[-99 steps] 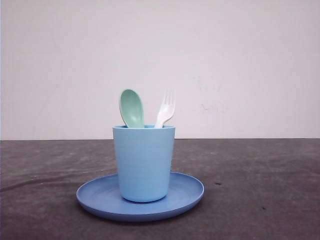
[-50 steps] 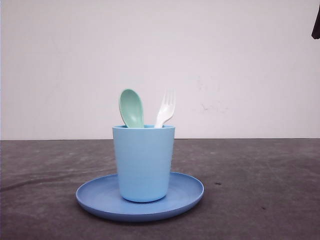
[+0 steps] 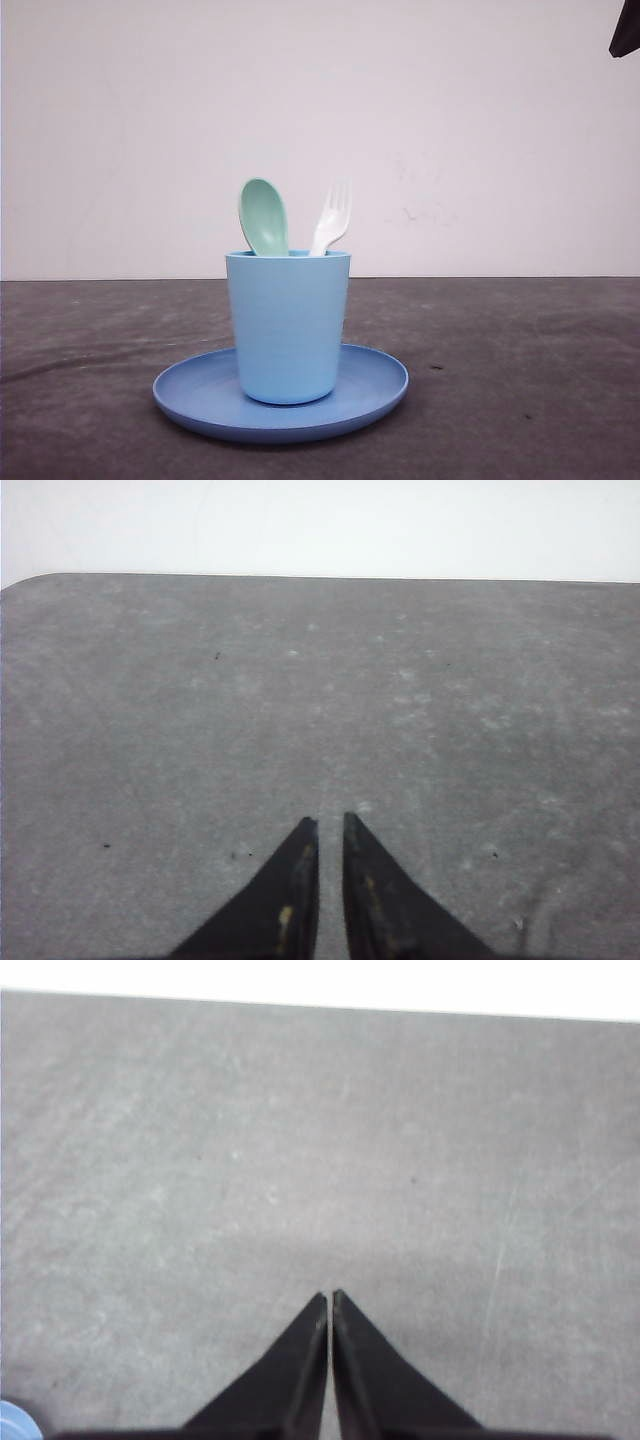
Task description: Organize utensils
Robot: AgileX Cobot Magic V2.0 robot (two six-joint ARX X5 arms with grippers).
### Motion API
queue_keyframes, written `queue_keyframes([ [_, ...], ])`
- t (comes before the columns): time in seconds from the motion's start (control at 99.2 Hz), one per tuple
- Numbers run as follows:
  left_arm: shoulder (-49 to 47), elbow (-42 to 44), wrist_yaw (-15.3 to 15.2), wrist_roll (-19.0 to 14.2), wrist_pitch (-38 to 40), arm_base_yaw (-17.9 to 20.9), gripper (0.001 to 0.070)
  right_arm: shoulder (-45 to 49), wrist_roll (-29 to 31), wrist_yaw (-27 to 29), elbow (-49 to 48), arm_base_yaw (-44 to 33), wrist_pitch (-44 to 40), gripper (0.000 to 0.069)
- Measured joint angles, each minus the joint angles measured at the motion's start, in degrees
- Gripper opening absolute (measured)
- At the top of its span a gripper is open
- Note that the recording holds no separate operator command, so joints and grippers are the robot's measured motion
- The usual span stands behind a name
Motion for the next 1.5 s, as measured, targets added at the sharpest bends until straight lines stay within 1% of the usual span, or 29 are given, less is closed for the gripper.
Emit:
queue_keyframes([
  [0.434,0.0,0.0,0.0,0.0,0.0,0.0,0.0018,0.0,0.0,0.0,0.0,0.0,2.7,0.0007],
  [0.555,0.0,0.0,0.0,0.0,0.0,0.0,0.0018,-3.0,-0.8,2.6,-2.0,-1.2,3.4,0.0007],
  [0.686,0.0,0.0,0.0,0.0,0.0,0.0,0.0018,-10.8,-1.6,3.1,-9.4,-1.8,4.6,0.0007],
  [0.867,0.0,0.0,0.0,0.0,0.0,0.0,0.0018,-23.7,-2.1,2.8,-26.5,-1.8,10.6,0.0007],
  [0.958,0.0,0.0,0.0,0.0,0.0,0.0,0.0018,-31.5,-1.7,1.0,-35.4,-1.8,12.9,0.0007],
  [1.008,0.0,0.0,0.0,0.0,0.0,0.0,0.0018,-35.8,-1.4,0.1,-39.6,-1.8,13.0,0.0007],
  [1.119,0.0,0.0,0.0,0.0,0.0,0.0,0.0018,-44.5,-0.7,-0.1,-46.9,-1.9,12.8,0.0007],
  [1.281,0.0,0.0,0.0,0.0,0.0,0.0,0.0018,-53.8,-0.5,0.2,-52.5,-1.9,13.3,0.0007],
  [1.331,0.0,0.0,0.0,0.0,0.0,0.0,0.0018,-54.6,-0.4,0.2,-52.7,-2.0,14.9,0.0007],
  [1.432,0.0,0.0,0.0,0.0,0.0,0.0,0.0018,-54.4,-0.5,0.2,-53.1,-2.2,15.1,0.0007],
  [1.503,0.0,0.0,0.0,0.0,0.0,0.0,0.0018,-54.3,-0.4,0.2,-53.8,-2.3,17.4,0.0007],
])
